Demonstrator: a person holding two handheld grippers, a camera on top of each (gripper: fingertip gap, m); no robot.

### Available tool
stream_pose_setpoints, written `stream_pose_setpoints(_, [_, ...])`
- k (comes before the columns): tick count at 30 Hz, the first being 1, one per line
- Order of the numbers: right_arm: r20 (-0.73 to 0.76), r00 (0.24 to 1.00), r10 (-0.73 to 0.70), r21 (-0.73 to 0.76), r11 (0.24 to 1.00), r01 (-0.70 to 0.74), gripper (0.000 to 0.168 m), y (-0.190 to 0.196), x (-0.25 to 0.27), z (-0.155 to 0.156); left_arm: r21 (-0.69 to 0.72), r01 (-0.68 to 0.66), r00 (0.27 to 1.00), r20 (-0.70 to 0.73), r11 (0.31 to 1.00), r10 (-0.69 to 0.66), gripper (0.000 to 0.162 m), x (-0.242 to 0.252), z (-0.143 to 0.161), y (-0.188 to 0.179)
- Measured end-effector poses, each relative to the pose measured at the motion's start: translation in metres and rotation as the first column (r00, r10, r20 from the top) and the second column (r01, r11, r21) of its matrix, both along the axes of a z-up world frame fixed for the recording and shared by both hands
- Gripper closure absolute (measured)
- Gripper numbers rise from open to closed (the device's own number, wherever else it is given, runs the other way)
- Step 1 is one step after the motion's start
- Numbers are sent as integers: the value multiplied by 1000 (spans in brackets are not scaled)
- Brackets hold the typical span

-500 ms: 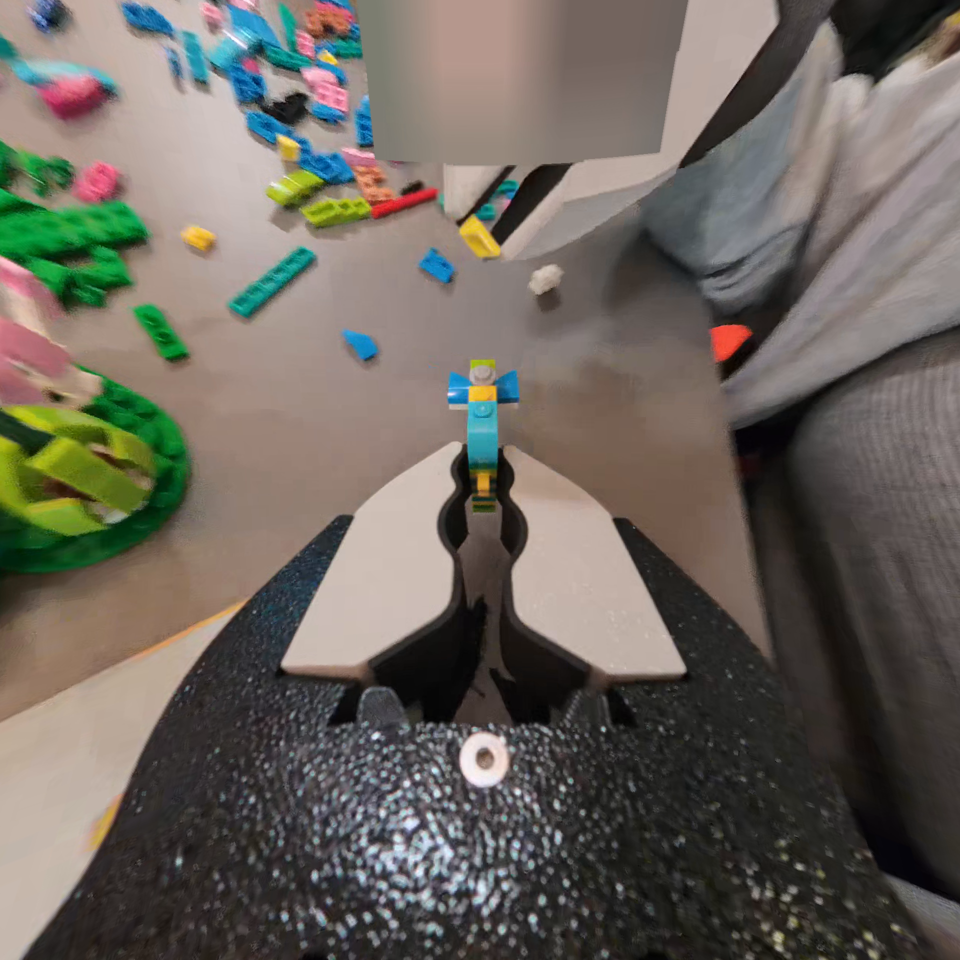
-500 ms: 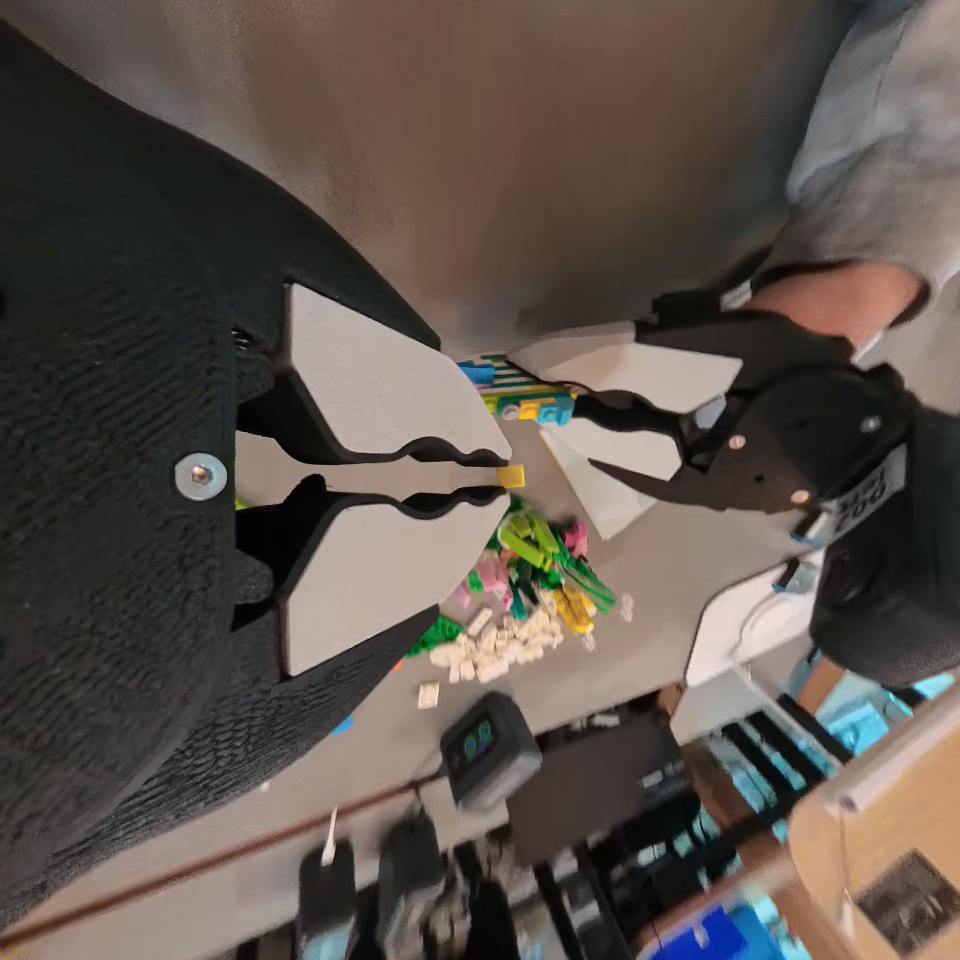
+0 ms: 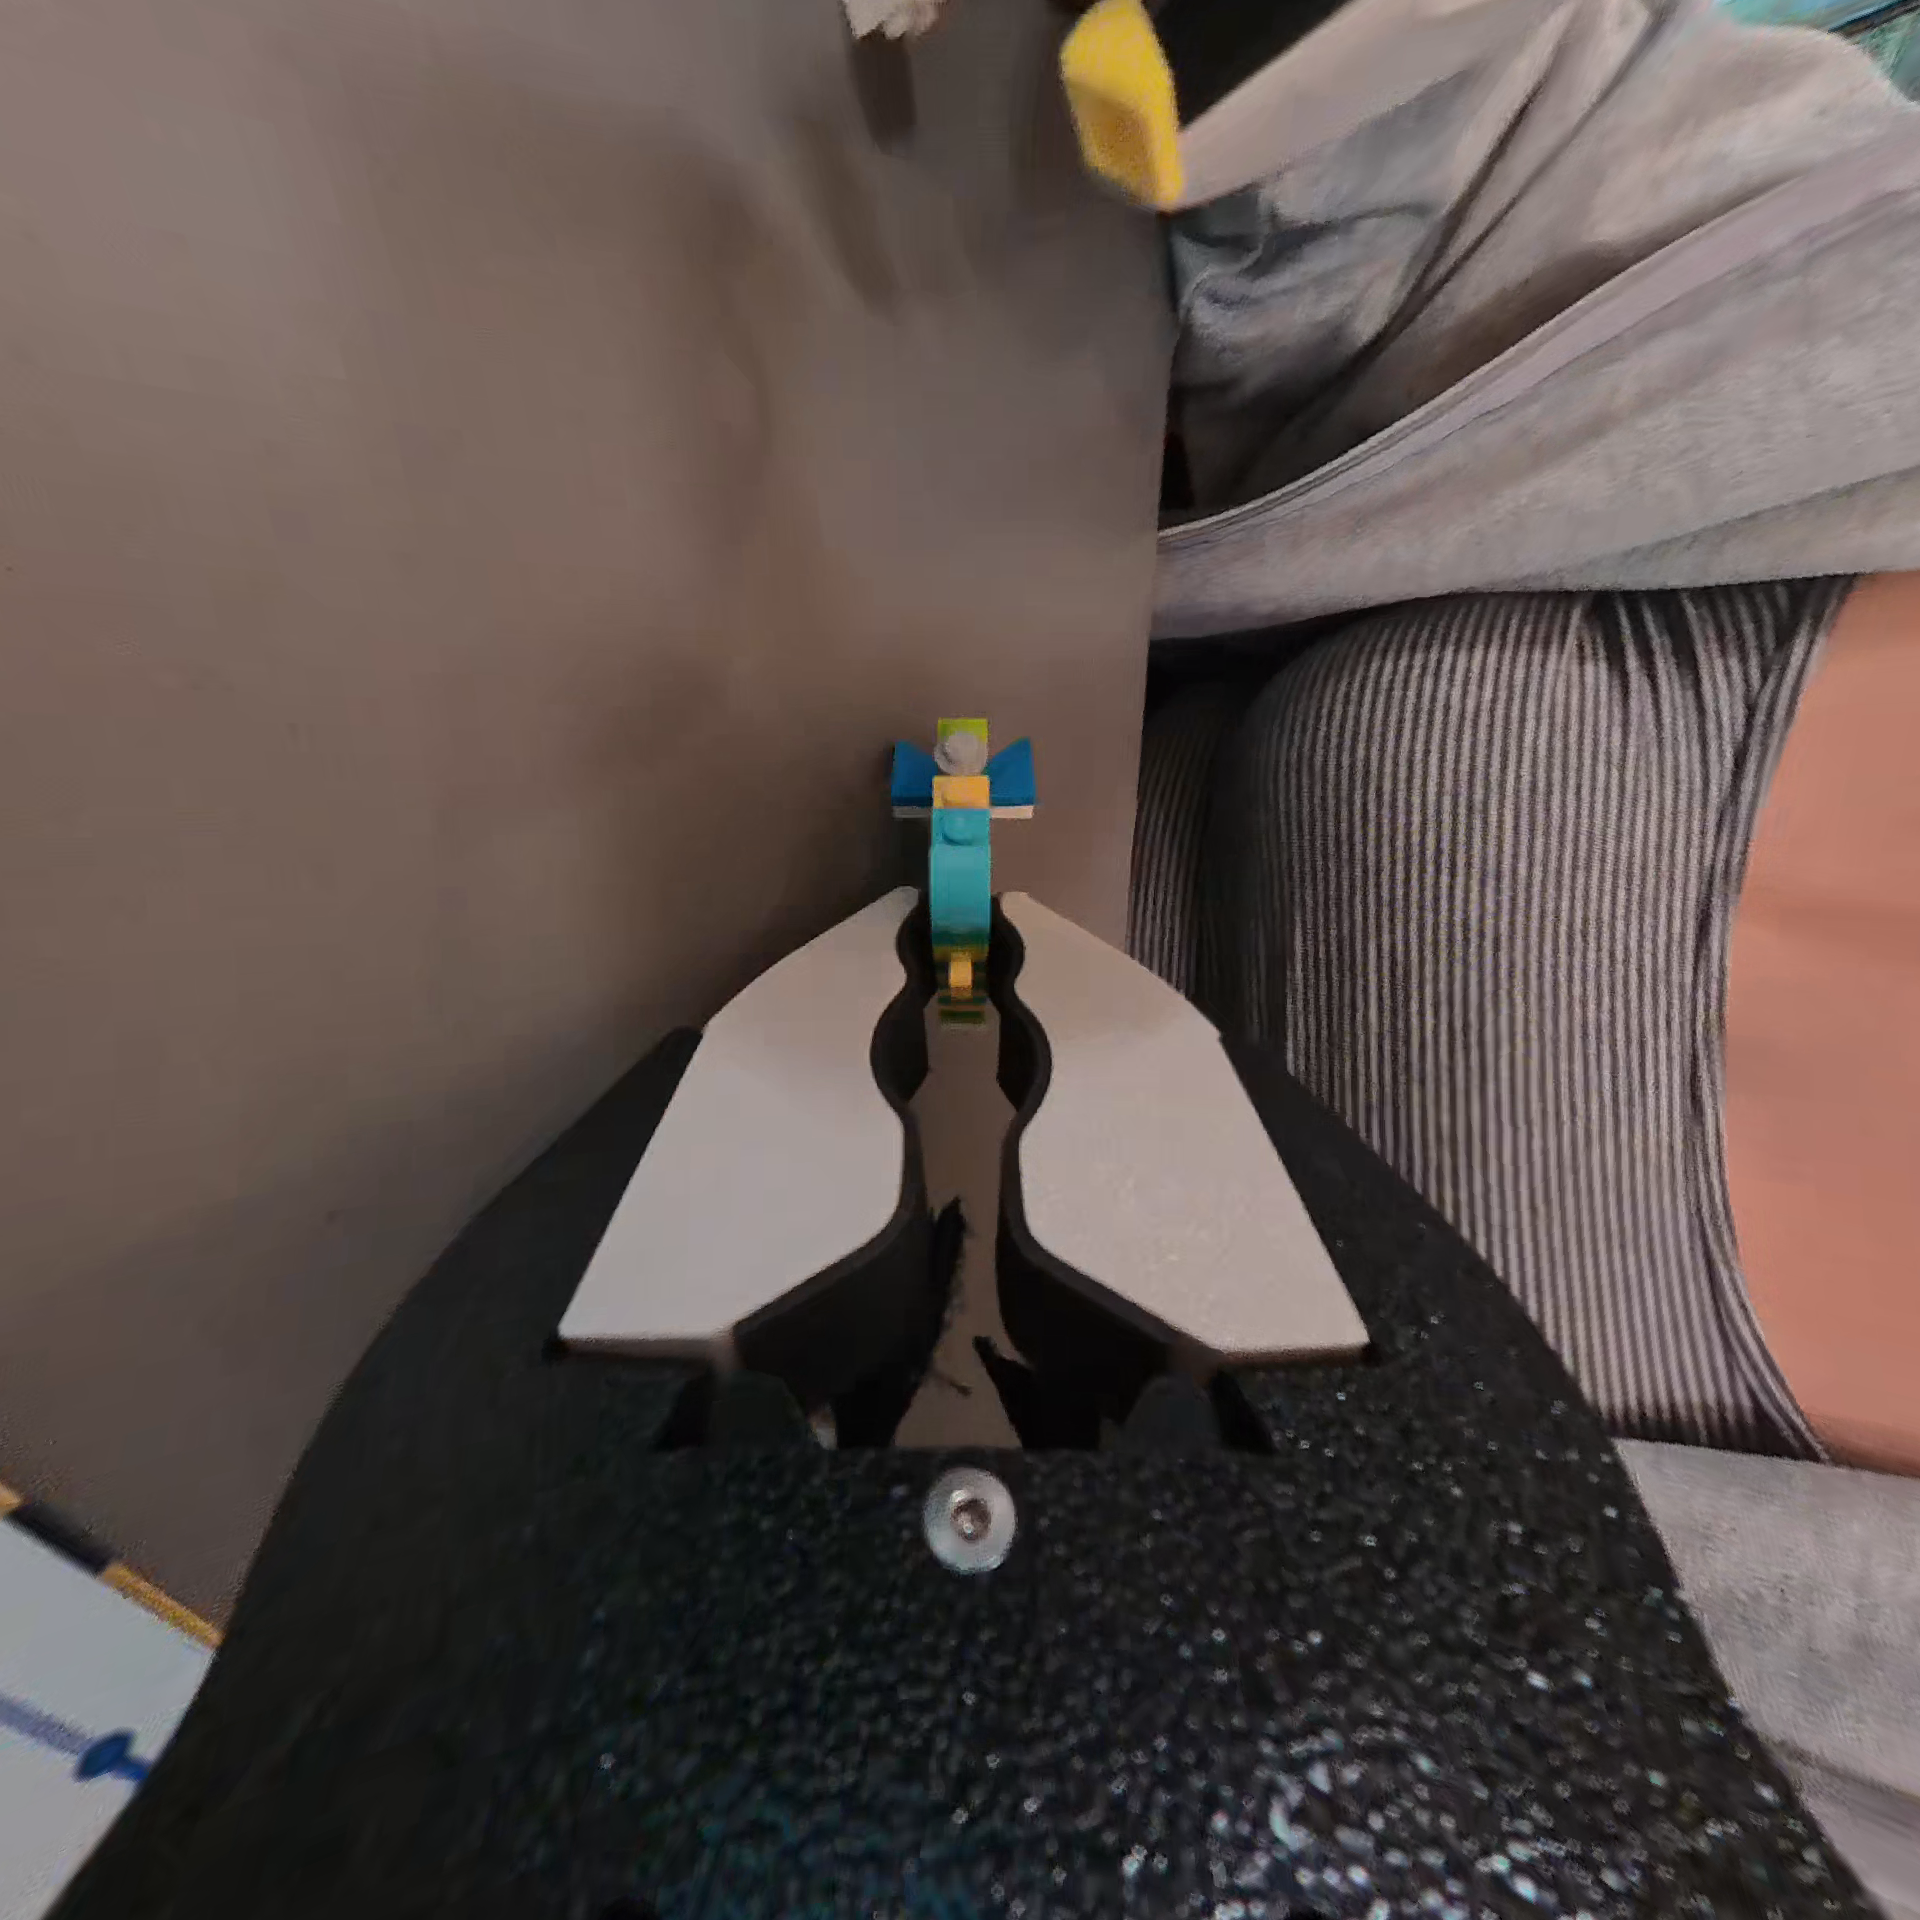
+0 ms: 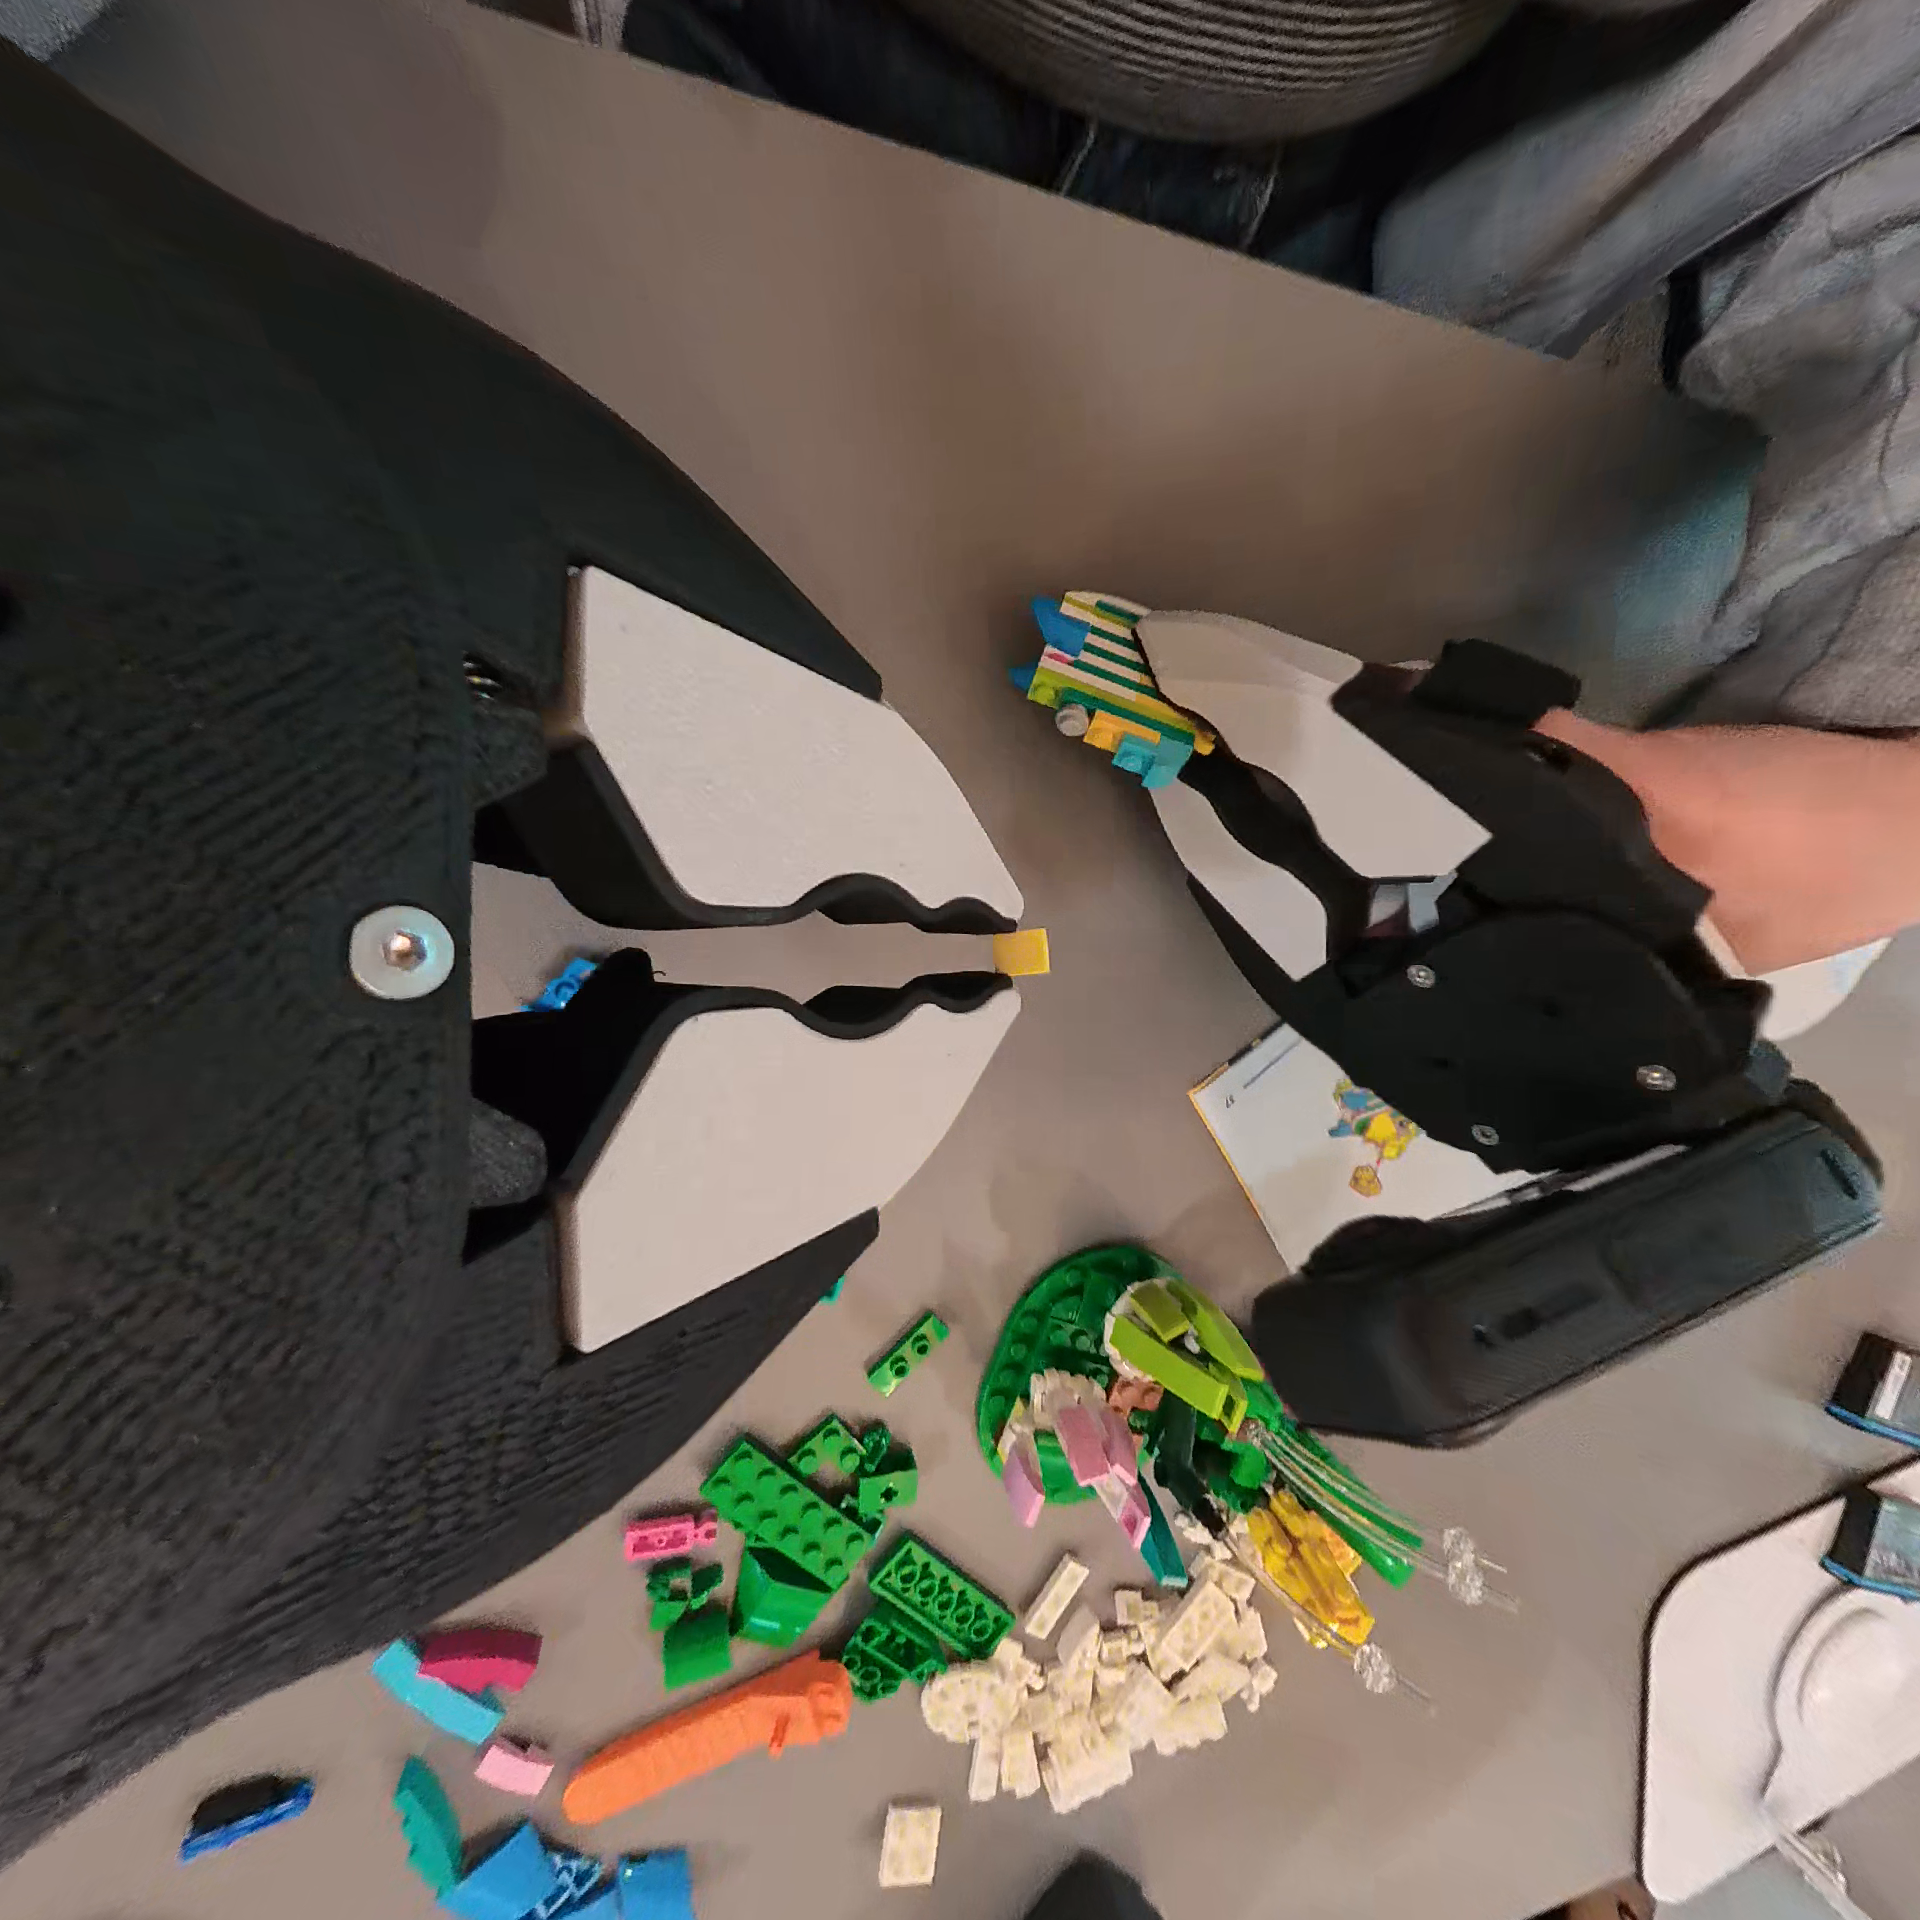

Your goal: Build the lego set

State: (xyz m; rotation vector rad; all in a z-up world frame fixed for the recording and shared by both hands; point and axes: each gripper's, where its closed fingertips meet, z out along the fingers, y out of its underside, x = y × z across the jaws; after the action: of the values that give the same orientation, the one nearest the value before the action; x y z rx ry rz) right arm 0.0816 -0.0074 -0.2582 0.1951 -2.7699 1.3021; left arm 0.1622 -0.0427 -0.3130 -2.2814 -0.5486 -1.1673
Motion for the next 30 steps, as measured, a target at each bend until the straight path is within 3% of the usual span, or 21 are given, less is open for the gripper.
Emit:
stream_pose_setpoints(3, [5, 1000, 20, 16, 1000, -20, 162, 1, 5, -1, -74, -60, 997, -59, 995, 55, 151, -6, -3, 2])
stream_pose_setpoints(8, [26, 999, 40, 41, 998, -41, 163, 1, 11, -6, -91, -170, 970, -193, 981, 151, 130, -18, 3, 3])
stream_pose_setpoints(15, [102, 994, -49, 53, 998, 44, 162, -2, 4, -11, -75, -354, 865, -405, 932, 296, 101, -41, 6, -7])
stream_pose_setpoints(17, [147, 987, -62, 38, 998, 57, 162, -4, 5, -10, -13, -399, 815, -463, 917, 348, 104, -50, 13, -8])
stream_pose_setpoints(20, [231, 973, -8, -36, 999, 16, 162, -10, 15, -2, 198, -383, 731, -533, 902, 427, 109, -59, 39, 1])
stream_pose_setpoints(22, [298, 953, 45, -94, 995, -18, 163, -13, 25, 6, 313, -280, 645, -639, 908, 419, 111, -57, 54, 9])
stream_pose_setpoints(25, [382, 920, 91, -150, 988, -35, 162, -17, 32, 13, 396, -117, 405, -818, 911, 408, 112, -54, 67, 20])
stream_pose_setpoints(28, [456, 883, 114, -159, 986, -45, 162, -17, 38, 12, 391, -2, 178, -906, 920, 385, 121, -50, 74, 29])
stream_pose_setpoints(30, [482, 868, 120, -165, 985, -44, 162, -17, 39, 12, 359, 50, 102, -930, 932, 353, 126, -46, 72, 32])
